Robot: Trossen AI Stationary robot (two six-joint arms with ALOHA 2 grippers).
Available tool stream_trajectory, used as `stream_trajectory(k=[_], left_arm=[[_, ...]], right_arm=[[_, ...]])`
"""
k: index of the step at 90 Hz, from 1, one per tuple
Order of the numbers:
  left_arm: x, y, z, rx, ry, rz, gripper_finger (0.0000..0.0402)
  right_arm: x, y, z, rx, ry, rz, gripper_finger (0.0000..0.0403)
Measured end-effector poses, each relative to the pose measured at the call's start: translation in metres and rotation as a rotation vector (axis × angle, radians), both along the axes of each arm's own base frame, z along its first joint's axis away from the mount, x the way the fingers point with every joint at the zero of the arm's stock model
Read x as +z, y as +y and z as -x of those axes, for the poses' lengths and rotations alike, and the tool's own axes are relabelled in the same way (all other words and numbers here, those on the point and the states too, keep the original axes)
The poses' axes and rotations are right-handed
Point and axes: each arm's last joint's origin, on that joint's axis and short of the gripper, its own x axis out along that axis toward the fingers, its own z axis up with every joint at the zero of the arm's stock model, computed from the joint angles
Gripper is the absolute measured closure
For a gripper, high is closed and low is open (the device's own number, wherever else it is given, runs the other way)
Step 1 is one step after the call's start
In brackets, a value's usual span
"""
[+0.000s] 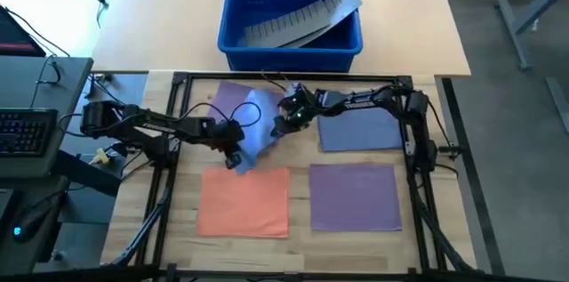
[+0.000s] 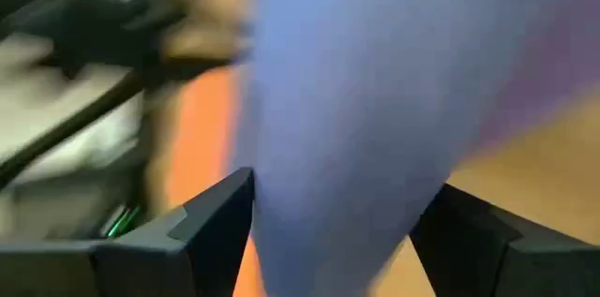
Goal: Organize paper
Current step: Stack the blue paper on top of the blue paper
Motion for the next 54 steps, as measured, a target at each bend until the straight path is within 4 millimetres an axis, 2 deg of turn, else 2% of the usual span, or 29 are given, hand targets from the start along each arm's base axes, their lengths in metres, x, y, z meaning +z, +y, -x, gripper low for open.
stream_trajectory(k=[5,17,25,37,54], left_arm=[[0.000,0.000,0.000,-0.002,-0.001,0.004,0.0401],[0.000,0.000,0.000,-0.003,-0.001,0.006,0.0401],[0.000,0.000,0.000,-0.003,-0.001,0.006,0.0401],[0.000,0.000,0.000,-0.003,0.000,0.007,0.0401],[0.000,0.000,0.000,-0.004,0.001,0.007,0.0401]], right_arm=[[-0.005,-0.002,-0.001,0.010,-0.009,0.002,0.0155],[0.003,0.005,-0.007,0.130,-0.118,0.026,0.0155],[-0.001,0.001,-0.005,0.050,-0.058,0.023,0.0155],[0.005,-0.006,-0.007,0.031,-0.116,0.077,0.0155],[0.003,-0.023,-0.001,-0.083,-0.076,0.057,0.0156]])
